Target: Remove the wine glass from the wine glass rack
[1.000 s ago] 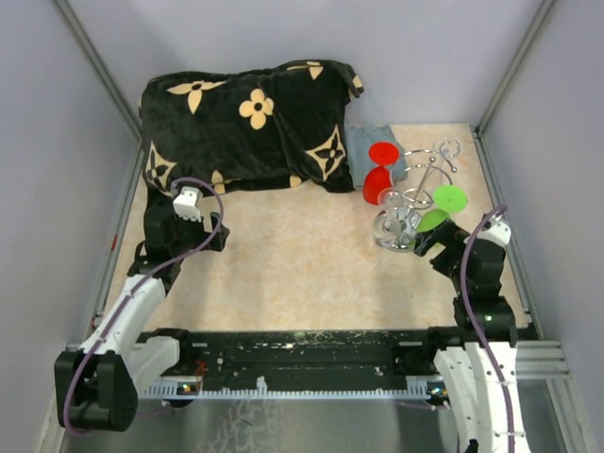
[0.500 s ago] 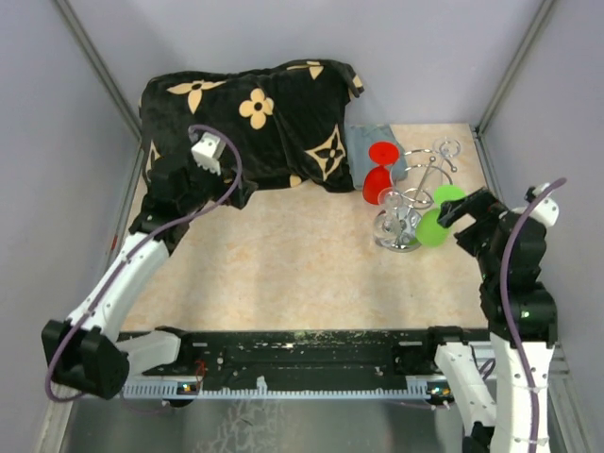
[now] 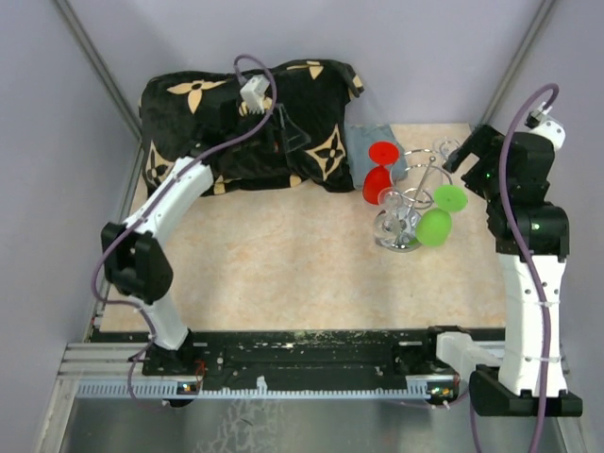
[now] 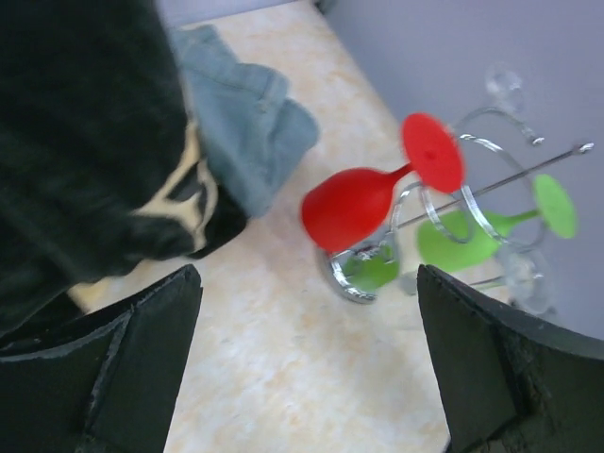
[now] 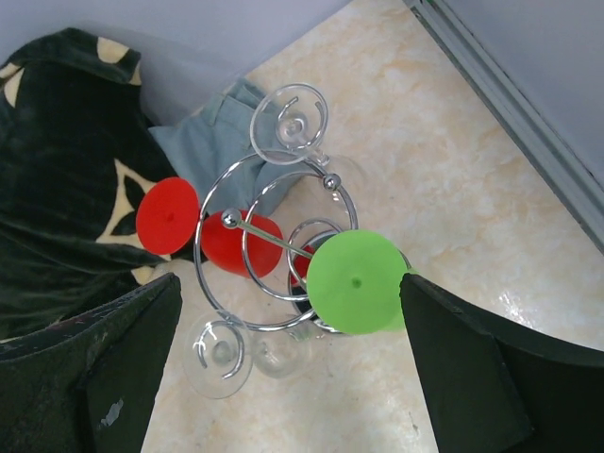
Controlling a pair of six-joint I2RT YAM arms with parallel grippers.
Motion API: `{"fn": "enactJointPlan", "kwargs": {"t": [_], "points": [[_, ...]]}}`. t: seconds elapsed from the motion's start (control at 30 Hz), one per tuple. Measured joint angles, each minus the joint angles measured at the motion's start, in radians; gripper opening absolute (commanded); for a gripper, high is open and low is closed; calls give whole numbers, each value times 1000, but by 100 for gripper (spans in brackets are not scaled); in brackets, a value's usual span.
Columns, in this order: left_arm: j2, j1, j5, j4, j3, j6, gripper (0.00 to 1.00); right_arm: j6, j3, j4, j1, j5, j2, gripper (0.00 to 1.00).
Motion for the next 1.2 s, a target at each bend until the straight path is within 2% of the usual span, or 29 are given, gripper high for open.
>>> {"fn": "enactJointPlan", "kwargs": {"t": [0.17, 0.33, 0.47, 0.67, 0.87, 1.2], "points": [[200, -33, 146, 12, 240, -168, 100, -11, 5, -5, -69, -57, 24, 98], [361, -56, 251, 19, 402, -290, 100, 1, -109, 62, -280, -187, -24, 97], [451, -71, 319, 48, 492, -398, 100, 20, -194, 102, -385, -299, -21, 97], [506, -107, 409, 121, 505, -546, 98, 21, -215, 149, -406, -372, 32, 96], [554, -142, 451, 168, 506, -627, 97, 21, -225, 188, -406, -396, 29, 96], [626, -159, 456, 174, 568, -644, 97, 22, -285, 195, -406, -397, -34, 96]]}}
